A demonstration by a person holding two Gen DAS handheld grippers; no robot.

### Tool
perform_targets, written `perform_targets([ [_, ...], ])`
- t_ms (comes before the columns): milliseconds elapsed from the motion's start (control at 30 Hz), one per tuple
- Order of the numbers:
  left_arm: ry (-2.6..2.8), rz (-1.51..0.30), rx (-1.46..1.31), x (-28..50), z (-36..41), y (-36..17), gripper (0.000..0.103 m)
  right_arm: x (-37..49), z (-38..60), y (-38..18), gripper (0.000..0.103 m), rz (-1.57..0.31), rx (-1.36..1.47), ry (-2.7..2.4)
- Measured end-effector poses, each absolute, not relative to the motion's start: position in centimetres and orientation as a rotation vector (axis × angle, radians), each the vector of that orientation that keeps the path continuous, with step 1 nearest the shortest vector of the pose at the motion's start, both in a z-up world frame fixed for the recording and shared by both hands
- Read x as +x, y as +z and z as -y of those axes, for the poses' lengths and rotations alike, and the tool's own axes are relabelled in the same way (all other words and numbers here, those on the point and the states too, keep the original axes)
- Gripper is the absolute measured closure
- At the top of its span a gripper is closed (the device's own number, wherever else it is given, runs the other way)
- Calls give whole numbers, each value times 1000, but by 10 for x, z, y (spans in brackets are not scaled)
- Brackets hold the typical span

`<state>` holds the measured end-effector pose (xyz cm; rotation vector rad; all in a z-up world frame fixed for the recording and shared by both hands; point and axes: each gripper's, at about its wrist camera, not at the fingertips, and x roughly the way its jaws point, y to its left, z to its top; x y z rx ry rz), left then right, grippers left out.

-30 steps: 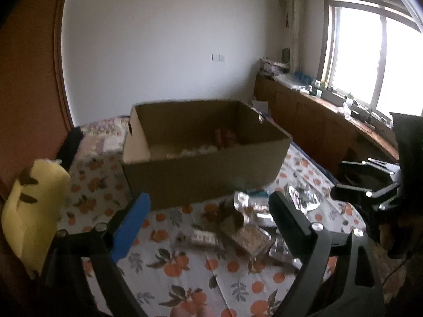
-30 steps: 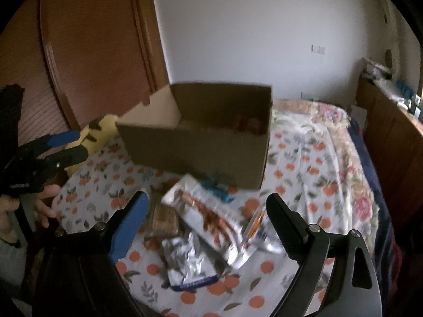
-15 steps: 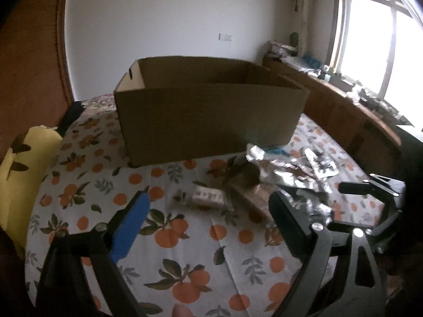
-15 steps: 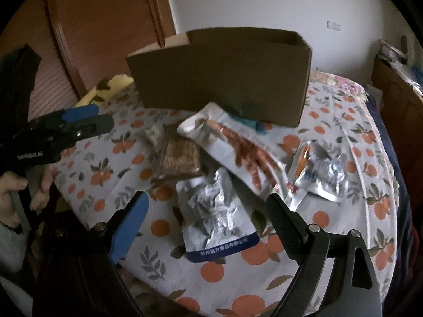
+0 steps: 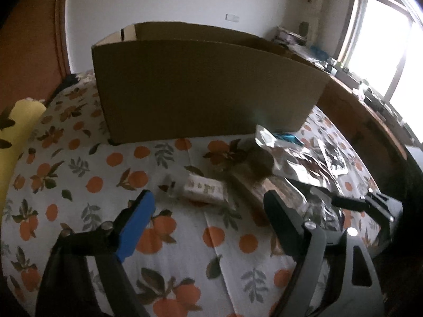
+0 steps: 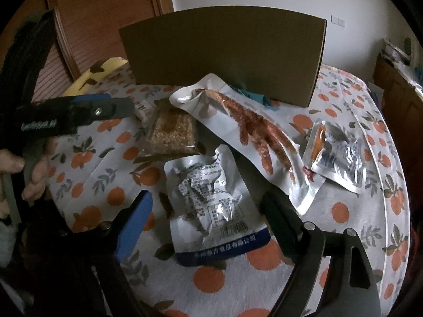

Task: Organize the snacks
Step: 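Lower both open grippers toward the snack packets on the bedspread, then grasp the small white printed bar packet with the left gripper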

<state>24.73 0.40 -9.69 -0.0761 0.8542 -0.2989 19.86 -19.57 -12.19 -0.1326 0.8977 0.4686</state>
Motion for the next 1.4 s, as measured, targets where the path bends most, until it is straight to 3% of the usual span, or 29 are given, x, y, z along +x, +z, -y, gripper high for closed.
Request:
perform_targets([
  [300,-264,-894,-71,272,1,-115,19,197,186,-126,18,-872,-211,448],
  [433,-279,-897,-96,278,4,-118,20,197,184,-125,28,-869,-213,460],
  [567,-299,-894,-63,277,10,-117,28,196,184,-124,37,-869,-216,464],
  [1233,-286,-927,11,273,5,-121,32,191,184,-125,39,-864,-204,460],
  [1267,-286,-923,32,272,8,-122,34,190,184,-125,40,-863,-206,460],
  [1300,-287,-913,59,270,10,-122,47,190,184,-124,40,-859,-213,460],
  [1400,-308,-899,86,264,15,-122,57,191,184,-124,41,-854,-217,462],
])
